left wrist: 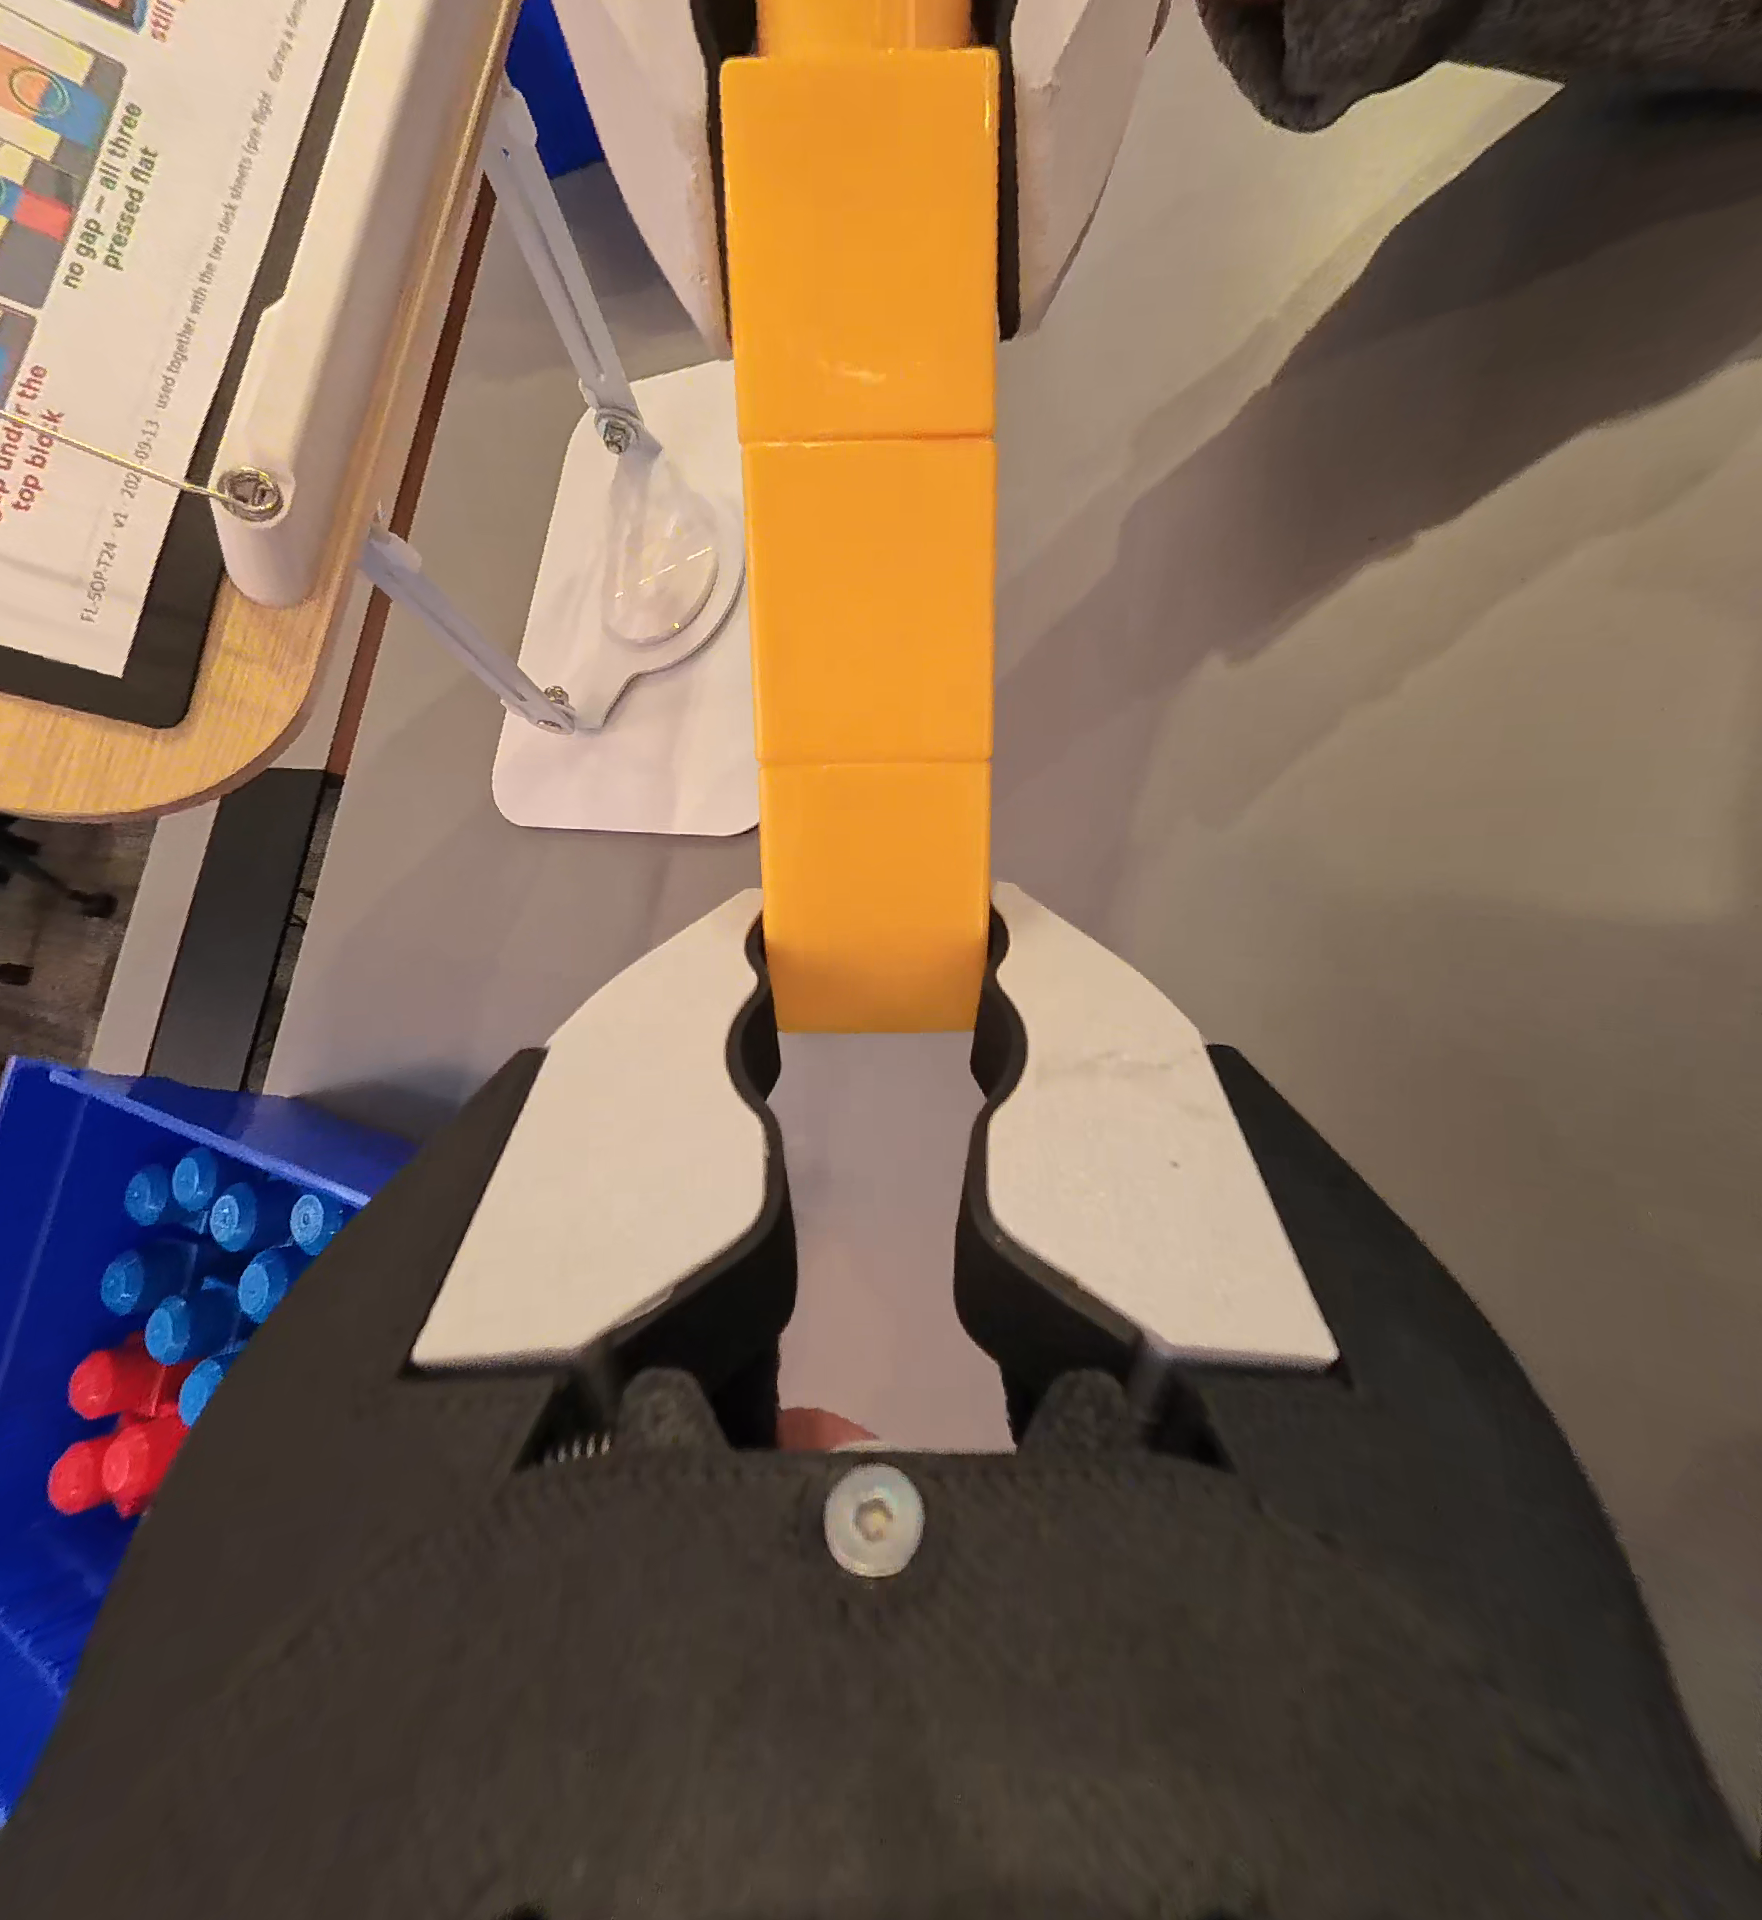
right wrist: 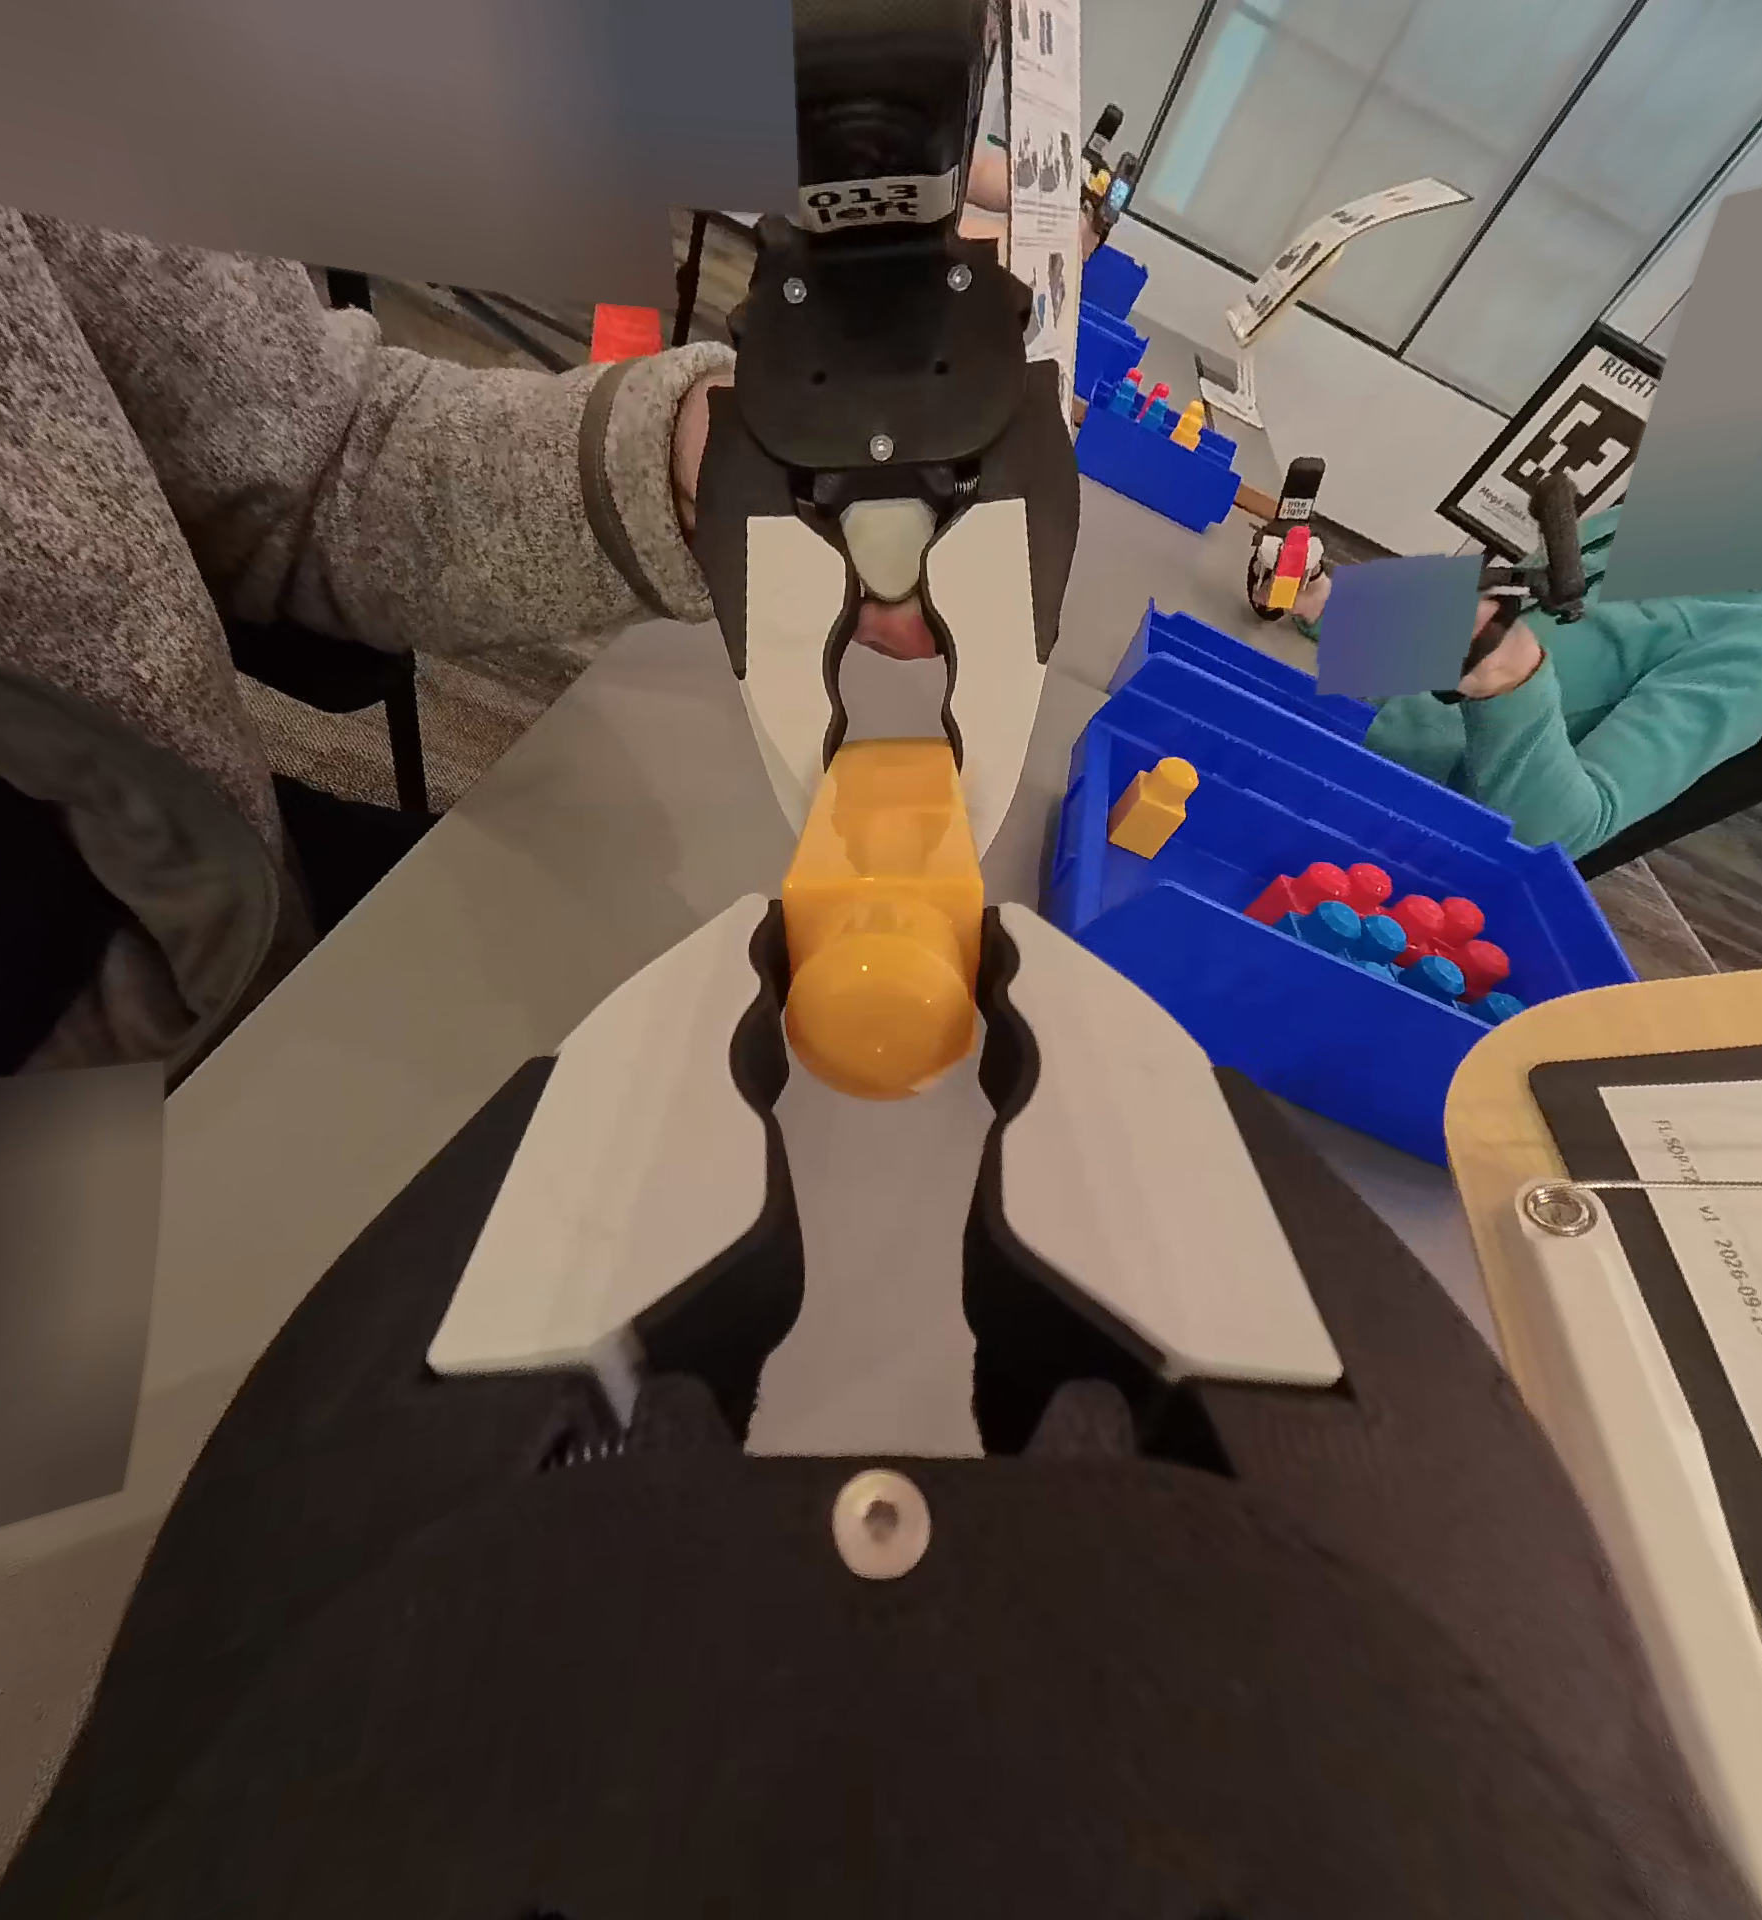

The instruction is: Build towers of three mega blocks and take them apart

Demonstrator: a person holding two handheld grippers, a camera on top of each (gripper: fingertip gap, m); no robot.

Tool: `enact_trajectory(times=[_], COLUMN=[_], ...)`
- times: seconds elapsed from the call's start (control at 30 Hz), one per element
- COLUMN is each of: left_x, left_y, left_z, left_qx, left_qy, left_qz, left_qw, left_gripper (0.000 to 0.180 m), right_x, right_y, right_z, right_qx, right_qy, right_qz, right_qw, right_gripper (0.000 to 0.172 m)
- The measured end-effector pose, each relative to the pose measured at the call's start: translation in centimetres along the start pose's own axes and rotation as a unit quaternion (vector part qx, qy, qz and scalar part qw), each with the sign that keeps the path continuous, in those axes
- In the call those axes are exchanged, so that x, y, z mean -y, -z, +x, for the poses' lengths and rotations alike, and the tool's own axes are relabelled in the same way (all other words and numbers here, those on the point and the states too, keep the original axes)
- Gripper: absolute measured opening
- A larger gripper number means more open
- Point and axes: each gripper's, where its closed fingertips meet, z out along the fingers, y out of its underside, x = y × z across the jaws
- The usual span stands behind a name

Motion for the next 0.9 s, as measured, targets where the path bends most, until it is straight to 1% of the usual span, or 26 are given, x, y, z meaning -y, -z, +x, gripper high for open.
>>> enact_trajectory(times=[0.3,0.4,0.53,0.63,0.67,0.73,0.8,0.87,0.9], left_x=[-0.5,-0.1,-0.3,0.1,0.3,0.6,1.1,1.5,1.8], left_y=[-0.3,-0.1,0.0,0.3,0.3,0.2,0.2,0.1,0.0], left_z=[-0.2,0.0,0.2,0.0,-0.1,-0.4,-0.3,-0.1,-0.2], left_qx=[0.021,0.016,0.011,0.012,0.014,0.021,0.014,0.003,0.003], left_qy=[-0.014,-0.016,-0.013,-0.005,-0.001,0.003,0.012,0.028,0.038], left_qz=[-0.034,-0.028,-0.032,-0.022,-0.014,-0.004,0.016,0.033,0.043], left_qw=[0.999,0.999,0.999,1.0,1.0,1.0,1.0,0.999,0.998], left_gripper=[0.033,0.033,0.033,0.034,0.034,0.034,0.034,0.034,0.034], right_x=[-0.9,-0.6,-0.8,-0.1,0.1,0.1,-0.3,-0.4,-0.2], right_y=[-0.1,0.1,-0.1,0.1,0.1,0.1,-0.5,-1.1,-1.2], right_z=[-0.1,-0.3,-0.4,-0.2,-0.1,0.2,0.3,0.6,0.6], right_qx=[-0.001,0.0,0.002,0.002,0.004,-0.002,0.001,0.002,0.004], right_qy=[0.013,0.022,0.023,0.005,-0.002,-0.011,-0.026,-0.044,-0.048], right_qz=[-0.019,-0.021,-0.023,-0.002,0.003,0.008,0.008,0.024,0.038], right_qw=[1.0,1.0,0.999,1.0,1.0,1.0,1.0,0.999,0.998], right_gripper=[0.036,0.036,0.036,0.036,0.037,0.053,0.061,0.064,0.062])
